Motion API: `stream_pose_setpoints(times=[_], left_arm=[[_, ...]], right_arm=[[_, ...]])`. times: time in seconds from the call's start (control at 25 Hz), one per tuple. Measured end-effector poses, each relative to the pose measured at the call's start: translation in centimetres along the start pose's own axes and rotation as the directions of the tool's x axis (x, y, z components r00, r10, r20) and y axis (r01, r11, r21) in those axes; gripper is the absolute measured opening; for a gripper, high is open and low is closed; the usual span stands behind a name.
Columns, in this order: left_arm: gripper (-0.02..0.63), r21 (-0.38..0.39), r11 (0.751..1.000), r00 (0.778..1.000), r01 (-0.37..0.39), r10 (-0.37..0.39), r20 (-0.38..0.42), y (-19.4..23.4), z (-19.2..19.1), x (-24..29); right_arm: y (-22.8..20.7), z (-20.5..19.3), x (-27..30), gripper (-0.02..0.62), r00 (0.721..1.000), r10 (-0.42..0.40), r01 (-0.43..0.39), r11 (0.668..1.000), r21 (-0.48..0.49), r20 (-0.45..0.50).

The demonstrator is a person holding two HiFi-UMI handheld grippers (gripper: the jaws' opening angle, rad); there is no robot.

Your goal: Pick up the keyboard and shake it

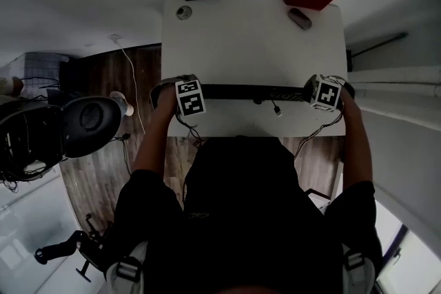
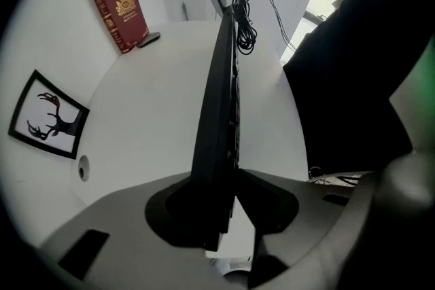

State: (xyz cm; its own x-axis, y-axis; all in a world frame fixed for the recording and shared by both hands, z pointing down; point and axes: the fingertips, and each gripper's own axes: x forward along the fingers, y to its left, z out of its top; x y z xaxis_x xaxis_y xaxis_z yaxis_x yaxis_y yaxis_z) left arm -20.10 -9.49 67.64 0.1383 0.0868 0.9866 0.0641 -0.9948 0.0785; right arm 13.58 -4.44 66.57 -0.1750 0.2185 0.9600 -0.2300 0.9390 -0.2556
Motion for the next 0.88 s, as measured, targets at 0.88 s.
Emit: stream_pose_setpoints(times=[0.88], left_arm=[[0.327,0.342,0.854,0.892,-0.392,0.443,-0.086,4.0,9.7,1.5]], right_arm=[[-3.7,0.0,2.1,0.156,0.998,0.060,-0.058,0.997,-0.043,0.035]])
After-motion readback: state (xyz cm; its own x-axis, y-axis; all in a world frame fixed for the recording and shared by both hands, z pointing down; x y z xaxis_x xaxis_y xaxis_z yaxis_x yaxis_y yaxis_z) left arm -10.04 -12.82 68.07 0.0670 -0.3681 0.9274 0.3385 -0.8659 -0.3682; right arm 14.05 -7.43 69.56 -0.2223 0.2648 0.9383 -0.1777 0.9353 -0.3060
